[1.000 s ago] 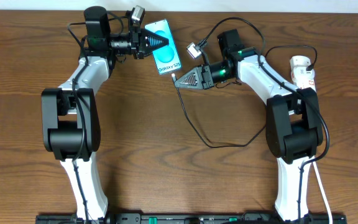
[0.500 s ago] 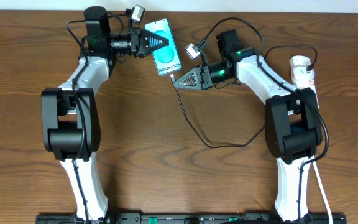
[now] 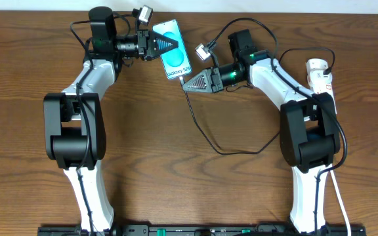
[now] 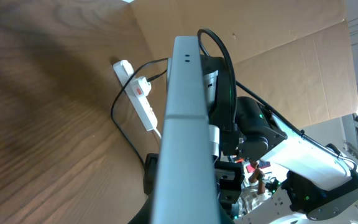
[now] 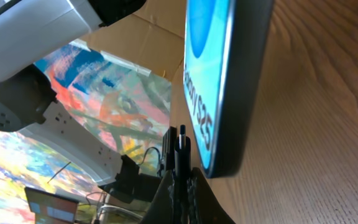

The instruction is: Plug charger to phone and switch on socket

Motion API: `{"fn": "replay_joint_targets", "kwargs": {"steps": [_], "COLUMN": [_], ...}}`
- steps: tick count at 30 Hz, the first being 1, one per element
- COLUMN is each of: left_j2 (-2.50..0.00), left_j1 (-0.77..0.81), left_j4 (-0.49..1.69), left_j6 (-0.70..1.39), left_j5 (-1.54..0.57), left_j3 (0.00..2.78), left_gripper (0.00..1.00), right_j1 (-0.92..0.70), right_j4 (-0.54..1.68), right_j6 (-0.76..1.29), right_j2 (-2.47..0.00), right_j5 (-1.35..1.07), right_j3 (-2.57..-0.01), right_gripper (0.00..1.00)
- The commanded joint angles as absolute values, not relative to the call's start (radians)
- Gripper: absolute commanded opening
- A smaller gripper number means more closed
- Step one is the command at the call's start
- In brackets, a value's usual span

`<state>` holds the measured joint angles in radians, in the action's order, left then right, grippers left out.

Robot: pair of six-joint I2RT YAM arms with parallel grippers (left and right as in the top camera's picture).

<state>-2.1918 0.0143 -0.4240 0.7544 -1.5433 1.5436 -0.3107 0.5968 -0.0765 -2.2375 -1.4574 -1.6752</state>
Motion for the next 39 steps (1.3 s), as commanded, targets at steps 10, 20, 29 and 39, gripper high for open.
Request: {"fn": "replay_joint_targets", "kwargs": {"steps": [10, 20, 29, 39], "left_j2": [-2.168, -2.168, -2.168, -2.168], "left_j1": [0.013, 0.012, 0.012, 0.012], "left_j4": [-0.432, -0.432, -0.432, -0.432], "left_j6": [0.753, 0.761, 0.765, 0.775], "left_j5": [-1.573, -1.573, -1.573, -1.573], "left_j3": [1.555, 1.555, 1.555, 1.555], "left_gripper": [0.07, 0.07, 0.07, 0.07], "right_j1": [-0.320, -0.320, -0.321, -0.321], "right_j4": [0.579, 0.570, 0.534, 0.530], "right_j6": [-0.004, -0.004, 0.030, 0.041], "right_j2": [-2.209, -2.209, -2.209, -2.209], "right_j5": [-1.439, -1.438, -1.438, -1.417], "right_j3": [-1.681, -1.681, -1.681, -1.681], "right_gripper": [0.01, 0.01, 0.01, 0.01]}}
